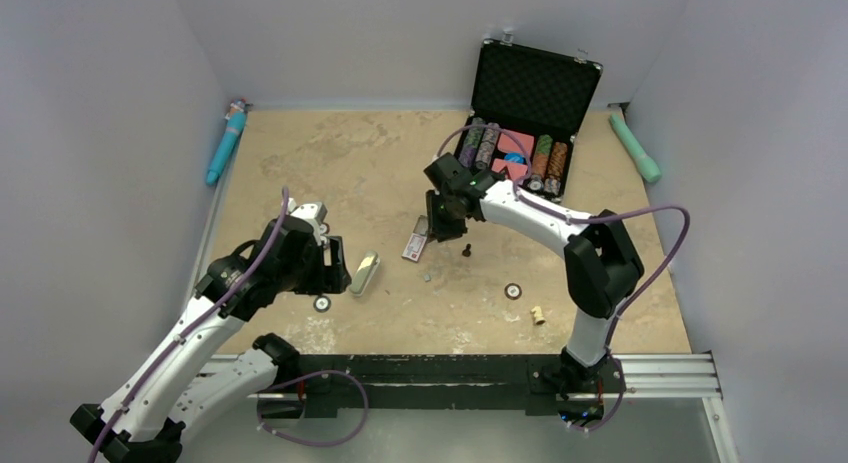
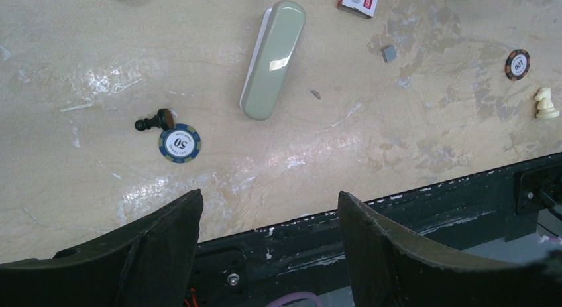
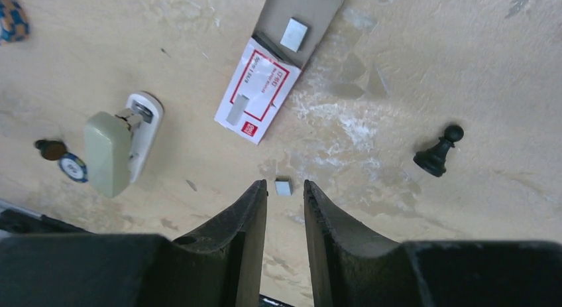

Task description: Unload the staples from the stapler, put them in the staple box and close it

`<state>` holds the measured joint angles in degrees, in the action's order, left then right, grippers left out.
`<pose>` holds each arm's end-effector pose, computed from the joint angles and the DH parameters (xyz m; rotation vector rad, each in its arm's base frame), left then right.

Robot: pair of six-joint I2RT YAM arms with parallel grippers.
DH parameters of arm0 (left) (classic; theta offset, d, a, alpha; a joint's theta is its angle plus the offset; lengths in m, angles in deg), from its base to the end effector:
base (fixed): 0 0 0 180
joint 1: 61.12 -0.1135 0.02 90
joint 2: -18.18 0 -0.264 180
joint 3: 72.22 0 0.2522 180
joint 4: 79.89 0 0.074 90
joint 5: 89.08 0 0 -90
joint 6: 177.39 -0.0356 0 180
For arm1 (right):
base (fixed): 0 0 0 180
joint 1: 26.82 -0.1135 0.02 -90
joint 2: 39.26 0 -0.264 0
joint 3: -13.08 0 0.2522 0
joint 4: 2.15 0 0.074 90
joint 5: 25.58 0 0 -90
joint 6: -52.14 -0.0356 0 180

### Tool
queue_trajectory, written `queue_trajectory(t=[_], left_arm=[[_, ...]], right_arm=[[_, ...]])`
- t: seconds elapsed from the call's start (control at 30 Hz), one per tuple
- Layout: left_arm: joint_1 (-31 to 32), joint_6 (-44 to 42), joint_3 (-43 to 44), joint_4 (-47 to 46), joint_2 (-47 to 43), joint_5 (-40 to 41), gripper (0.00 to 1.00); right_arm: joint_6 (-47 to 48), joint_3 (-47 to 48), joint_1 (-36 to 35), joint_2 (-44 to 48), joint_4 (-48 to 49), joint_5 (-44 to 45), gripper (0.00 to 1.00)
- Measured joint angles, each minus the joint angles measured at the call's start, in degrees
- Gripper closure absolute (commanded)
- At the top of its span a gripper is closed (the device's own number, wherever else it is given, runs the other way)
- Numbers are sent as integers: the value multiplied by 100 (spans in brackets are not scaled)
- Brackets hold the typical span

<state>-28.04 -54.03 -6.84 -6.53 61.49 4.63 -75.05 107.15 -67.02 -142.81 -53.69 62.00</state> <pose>0.1103 -0.0691 0.3039 -0.0347 2.5108 -0.4152 0.2921 0.2488 0.2328 -0.0866 2.7303 0.4864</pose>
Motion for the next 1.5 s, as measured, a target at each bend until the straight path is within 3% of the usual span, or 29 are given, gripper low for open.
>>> queue_trajectory(t=[0.27, 0.57, 0.67, 0.8, 0.83, 0.87, 0.97, 1.1, 1.5], left_arm=[[0, 0, 0, 2, 68, 20, 22], [0, 2, 0, 4, 76, 103, 22], [0, 2, 0, 4, 109, 101, 22], [0, 2, 0, 4, 116, 105, 22], [0, 2, 0, 4, 120, 105, 22], [0, 2, 0, 4, 125, 105, 22], [0, 2, 0, 4, 138, 109, 22], [0, 2, 0, 4, 111, 122, 22], [0, 4, 0, 7, -9, 157, 22]], right_arm=[[-35, 76, -684, -125, -531, 787, 66], [-72, 114, -1150, -411, -597, 1067, 58], [-74, 114, -1228, -420, -595, 1119, 50], [-70, 114, -1239, -420, -590, 1220, 48], [-70, 114, -1239, -420, -590, 1239, 37], [-70, 114, -1239, -420, -592, 1255, 35], [-66, 114, -1239, -420, -592, 1344, 33], [-63, 109, -1239, -420, -590, 1384, 33], [66, -42, -1248, -448, -393, 1386, 45]])
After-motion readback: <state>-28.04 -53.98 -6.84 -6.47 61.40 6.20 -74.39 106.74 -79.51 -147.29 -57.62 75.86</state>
